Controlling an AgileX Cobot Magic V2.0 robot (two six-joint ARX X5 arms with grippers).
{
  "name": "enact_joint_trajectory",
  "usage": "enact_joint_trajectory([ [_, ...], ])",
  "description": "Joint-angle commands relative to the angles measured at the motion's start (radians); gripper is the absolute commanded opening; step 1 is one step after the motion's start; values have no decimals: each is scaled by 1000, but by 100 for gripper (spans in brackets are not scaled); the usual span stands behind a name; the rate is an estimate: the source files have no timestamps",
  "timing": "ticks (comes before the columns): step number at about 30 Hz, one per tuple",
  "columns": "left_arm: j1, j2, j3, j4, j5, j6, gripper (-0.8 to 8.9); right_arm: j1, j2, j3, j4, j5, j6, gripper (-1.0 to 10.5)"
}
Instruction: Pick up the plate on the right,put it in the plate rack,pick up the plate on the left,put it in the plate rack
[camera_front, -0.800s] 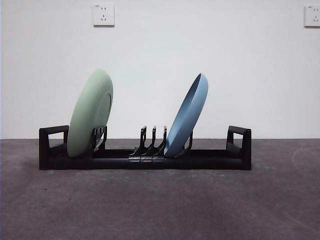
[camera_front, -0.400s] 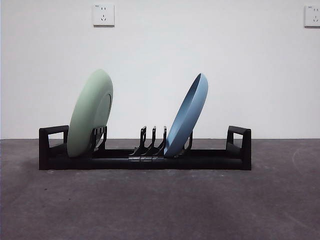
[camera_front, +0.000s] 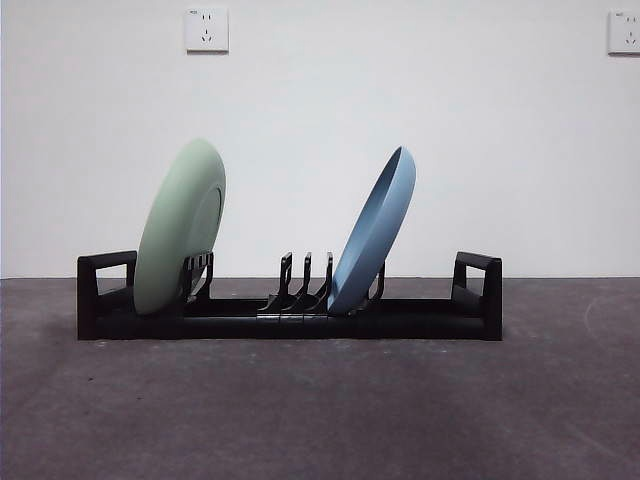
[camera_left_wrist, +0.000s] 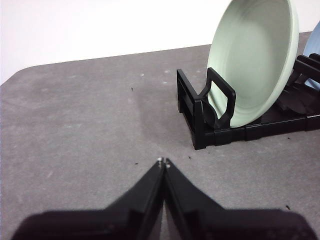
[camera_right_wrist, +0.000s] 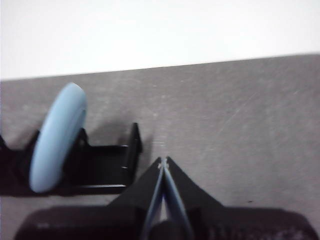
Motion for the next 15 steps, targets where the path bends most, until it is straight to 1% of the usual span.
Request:
enact_joint_trajectory([
  [1, 3, -1, -13, -1, -1, 8, -3, -66, -37, -55, 6, -70, -91, 3],
  [3, 3, -1, -13, -1, 0, 8, -3, -132, -83, -108, 33, -143, -91, 3],
  [6, 3, -1, -13, -1, 0, 8, -3, -219, -158, -203, 108, -231, -93, 3],
  [10, 3, -1, -13, 0, 0, 8, -3, -276, -254, -325, 192, -264, -93, 3],
  [15, 3, -1, -13, -1, -1, 8, -3, -283, -354, -464, 247, -263, -89, 3],
])
